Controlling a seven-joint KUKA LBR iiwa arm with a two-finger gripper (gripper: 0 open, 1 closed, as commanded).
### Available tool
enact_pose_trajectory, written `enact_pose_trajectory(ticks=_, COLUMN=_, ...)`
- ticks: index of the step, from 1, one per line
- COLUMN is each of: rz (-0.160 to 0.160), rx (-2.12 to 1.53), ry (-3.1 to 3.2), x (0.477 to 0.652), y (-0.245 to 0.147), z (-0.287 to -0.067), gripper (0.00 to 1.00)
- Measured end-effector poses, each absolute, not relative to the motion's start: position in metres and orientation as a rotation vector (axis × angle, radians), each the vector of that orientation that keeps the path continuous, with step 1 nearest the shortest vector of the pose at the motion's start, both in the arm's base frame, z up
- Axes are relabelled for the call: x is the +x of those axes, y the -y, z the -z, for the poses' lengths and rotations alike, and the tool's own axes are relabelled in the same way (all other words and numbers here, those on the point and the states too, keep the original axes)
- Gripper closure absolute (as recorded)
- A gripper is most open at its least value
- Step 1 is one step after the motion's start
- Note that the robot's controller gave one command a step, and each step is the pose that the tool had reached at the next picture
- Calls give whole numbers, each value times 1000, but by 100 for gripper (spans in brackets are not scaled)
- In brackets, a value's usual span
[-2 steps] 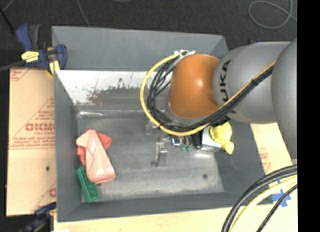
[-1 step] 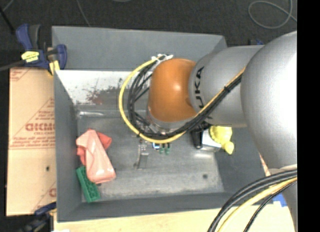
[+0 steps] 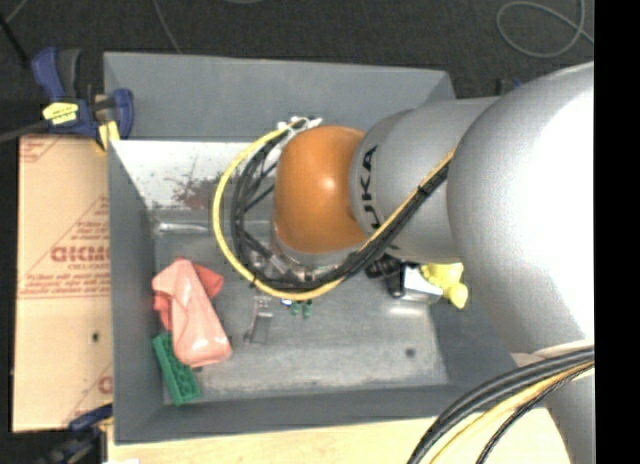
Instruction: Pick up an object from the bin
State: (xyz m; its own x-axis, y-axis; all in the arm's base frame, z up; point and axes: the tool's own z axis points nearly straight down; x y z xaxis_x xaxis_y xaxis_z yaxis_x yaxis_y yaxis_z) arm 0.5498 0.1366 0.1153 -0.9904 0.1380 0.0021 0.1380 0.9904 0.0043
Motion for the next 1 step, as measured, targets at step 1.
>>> enact_pose_trajectory(ticks=1, rz=1, rx=-198, ry=3138, x=588, y=-137, z=-109, gripper=0)
